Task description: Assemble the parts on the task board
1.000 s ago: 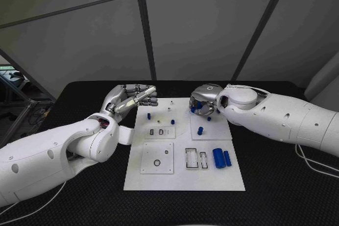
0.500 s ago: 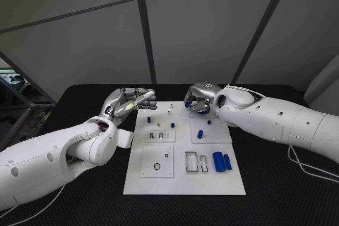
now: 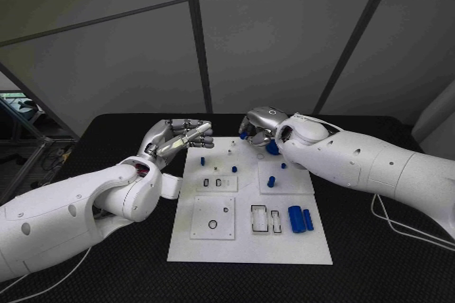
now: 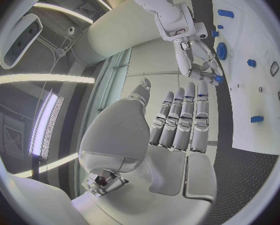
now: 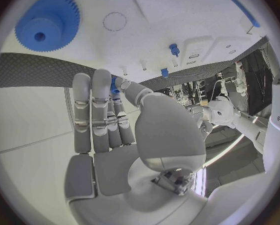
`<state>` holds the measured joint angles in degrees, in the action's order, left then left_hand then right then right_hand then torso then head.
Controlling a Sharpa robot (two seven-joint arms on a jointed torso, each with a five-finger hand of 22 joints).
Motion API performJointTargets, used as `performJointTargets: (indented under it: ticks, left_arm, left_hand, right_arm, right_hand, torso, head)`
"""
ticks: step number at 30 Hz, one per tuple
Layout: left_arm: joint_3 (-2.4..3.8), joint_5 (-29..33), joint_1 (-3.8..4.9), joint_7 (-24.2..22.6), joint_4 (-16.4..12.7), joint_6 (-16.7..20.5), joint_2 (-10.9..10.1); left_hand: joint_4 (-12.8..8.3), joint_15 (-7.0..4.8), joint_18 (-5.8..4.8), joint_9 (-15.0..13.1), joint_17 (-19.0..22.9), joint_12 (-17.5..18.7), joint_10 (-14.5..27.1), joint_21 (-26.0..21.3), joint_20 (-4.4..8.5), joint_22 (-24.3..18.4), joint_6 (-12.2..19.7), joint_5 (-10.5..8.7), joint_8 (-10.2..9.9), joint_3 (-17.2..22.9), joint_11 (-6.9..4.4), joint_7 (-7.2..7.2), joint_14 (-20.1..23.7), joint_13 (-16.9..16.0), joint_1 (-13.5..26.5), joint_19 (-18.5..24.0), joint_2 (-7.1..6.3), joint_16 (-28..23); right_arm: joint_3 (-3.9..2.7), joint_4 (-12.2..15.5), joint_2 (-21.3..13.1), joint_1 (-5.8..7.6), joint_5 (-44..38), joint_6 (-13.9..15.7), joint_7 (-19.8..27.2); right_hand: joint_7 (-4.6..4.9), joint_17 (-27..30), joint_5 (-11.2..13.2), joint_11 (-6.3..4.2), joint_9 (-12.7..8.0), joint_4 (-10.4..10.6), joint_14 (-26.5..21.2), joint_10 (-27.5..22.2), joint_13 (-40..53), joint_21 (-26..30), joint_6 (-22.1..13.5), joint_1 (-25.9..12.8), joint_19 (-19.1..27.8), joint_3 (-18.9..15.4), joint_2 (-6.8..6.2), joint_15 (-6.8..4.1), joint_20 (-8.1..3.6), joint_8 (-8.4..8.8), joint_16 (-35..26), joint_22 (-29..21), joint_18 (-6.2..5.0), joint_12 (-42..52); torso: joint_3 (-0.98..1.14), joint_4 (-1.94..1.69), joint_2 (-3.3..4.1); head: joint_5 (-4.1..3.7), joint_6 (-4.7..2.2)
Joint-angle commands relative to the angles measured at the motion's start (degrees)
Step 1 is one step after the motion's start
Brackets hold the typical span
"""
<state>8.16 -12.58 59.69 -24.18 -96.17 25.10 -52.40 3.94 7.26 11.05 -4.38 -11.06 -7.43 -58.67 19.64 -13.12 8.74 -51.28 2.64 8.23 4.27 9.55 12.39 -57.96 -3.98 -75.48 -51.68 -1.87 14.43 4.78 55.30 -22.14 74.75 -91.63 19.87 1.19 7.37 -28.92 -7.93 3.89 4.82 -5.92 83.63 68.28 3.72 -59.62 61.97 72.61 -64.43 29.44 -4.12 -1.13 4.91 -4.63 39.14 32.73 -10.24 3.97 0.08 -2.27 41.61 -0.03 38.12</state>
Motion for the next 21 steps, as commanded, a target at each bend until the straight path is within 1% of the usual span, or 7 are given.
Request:
performJointTargets:
  ticks: [1, 2, 5, 9, 13, 18, 21]
  left_arm:
    - [0.04, -0.49, 0.16, -0.44, 0.05, -0.83, 0.16]
    - [0.05, -0.49, 0.2, -0.44, 0.09, -0.82, 0.22]
    - [0.05, -0.49, 0.28, -0.43, 0.16, -0.8, 0.26]
    - [0.05, -0.49, 0.37, -0.41, 0.25, -0.76, 0.29]
    - [0.05, -0.49, 0.49, -0.42, 0.33, -0.76, 0.37]
    - [0.05, -0.49, 0.65, -0.44, 0.42, -0.77, 0.52]
    - [0.05, -0.49, 0.73, -0.46, 0.46, -0.79, 0.65]
  left_hand:
    - [-0.04, 0.11, -0.84, 0.08, -0.07, 0.29, 0.25, -0.23, -0.2, -0.06, 0.01, 0.04, -0.33, -0.39, 0.33, 0.4, 0.25, 0.08, 0.12, 0.04, 0.65, -0.2]
    - [-0.04, 0.11, -0.84, 0.08, -0.07, 0.29, 0.25, -0.23, -0.2, -0.06, 0.01, 0.04, -0.33, -0.39, 0.33, 0.4, 0.25, 0.08, 0.12, 0.04, 0.65, -0.2]
    - [-0.04, 0.11, -0.84, 0.08, -0.07, 0.29, 0.25, -0.23, -0.2, -0.06, 0.01, 0.04, -0.33, -0.39, 0.33, 0.4, 0.25, 0.08, 0.12, 0.04, 0.65, -0.2]
    - [-0.06, 0.12, -0.84, 0.09, -0.09, 0.33, 0.26, -0.25, -0.21, -0.07, 0.02, 0.04, -0.37, -0.44, 0.33, 0.39, 0.26, 0.08, 0.11, 0.05, 0.67, -0.21]
    - [-0.06, 0.12, -0.84, 0.09, -0.09, 0.33, 0.26, -0.25, -0.21, -0.07, 0.02, 0.04, -0.37, -0.44, 0.33, 0.39, 0.26, 0.08, 0.11, 0.05, 0.67, -0.21]
    - [-0.06, 0.12, -0.84, 0.09, -0.09, 0.33, 0.26, -0.25, -0.21, -0.07, 0.02, 0.04, -0.37, -0.44, 0.33, 0.39, 0.26, 0.08, 0.11, 0.05, 0.67, -0.21]
    - [-0.06, 0.12, -0.84, 0.09, -0.09, 0.33, 0.26, -0.25, -0.21, -0.07, 0.02, 0.04, -0.37, -0.44, 0.33, 0.39, 0.26, 0.08, 0.11, 0.05, 0.67, -0.21]
  right_arm:
    - [-0.04, -0.97, 0.67, 0.14, 0.45, -0.04, -0.75]
    - [-0.04, -1.37, 0.97, 0.14, 0.45, -0.48, -0.85]
    - [-0.04, -1.91, 1.43, 0.14, 0.45, -1.14, -0.97]
    - [-0.04, -2.16, 1.83, 0.14, 0.45, -1.9, -1.0]
    - [-0.03, -2.35, 2.28, 0.14, 0.45, -2.65, -0.98]
    - [-0.03, -2.81, 2.99, 0.14, 0.45, -3.44, -1.06]
    - [-0.02, -3.07, 3.35, 0.15, 0.45, -3.73, -1.12]
  right_hand:
    - [0.41, -0.09, -0.02, 0.42, 0.03, 0.37, -0.18, -0.08, -0.03, -0.39, 0.11, -0.33, -0.1, -0.11, -0.27, 0.34, 0.16, -0.2, 0.35, 0.11, 0.72, -0.21]
    - [0.43, -0.11, 0.0, 0.45, 0.03, 0.43, -0.19, -0.1, -0.03, -0.38, 0.1, -0.4, -0.05, -0.15, -0.31, 0.36, 0.19, -0.18, 0.39, 0.06, 0.71, -0.23]
    - [0.43, -0.14, 0.02, 0.46, 0.03, 0.49, -0.21, -0.12, -0.04, -0.42, 0.1, -0.46, -0.05, -0.18, -0.34, 0.38, 0.21, -0.16, 0.43, 0.1, 0.72, -0.25]
    - [0.45, -0.16, 0.03, 0.48, 0.02, 0.56, -0.22, -0.15, -0.04, -0.44, 0.09, -0.53, -0.02, -0.22, -0.38, 0.4, 0.24, -0.13, 0.48, 0.11, 0.71, -0.27]
    - [0.47, -0.19, 0.03, 0.51, 0.01, 0.66, -0.26, -0.2, -0.04, -0.41, 0.05, -0.65, 0.06, -0.29, -0.45, 0.43, 0.28, -0.07, 0.53, 0.02, 0.69, -0.29]
    - [0.48, -0.22, 0.04, 0.52, 0.0, 0.75, -0.3, -0.23, -0.04, -0.37, 0.01, -0.76, 0.15, -0.35, -0.51, 0.46, 0.31, -0.01, 0.58, -0.06, 0.68, -0.3]
    - [0.48, -0.23, 0.05, 0.53, 0.0, 0.79, -0.31, -0.26, -0.05, -0.37, -0.03, -0.79, 0.18, -0.37, -0.54, 0.47, 0.33, 0.02, 0.6, -0.08, 0.67, -0.31]
  torso:
    - [-0.03, 0.05, 0.01]
    - [-0.05, 0.0, 0.05]
    - [-0.01, 0.13, 0.02]
    - [0.01, 0.13, 0.01]
    - [-0.01, 0.08, 0.0]
    - [-0.04, 0.18, 0.01]
    - [-0.01, 0.16, -0.02]
  head:
    - [0.18, 0.09]
    - [0.21, 0.16]
    - [0.36, 0.24]
    - [0.39, 0.39]
    - [0.37, 0.31]
    - [0.53, 0.18]
    - [0.59, 0.23]
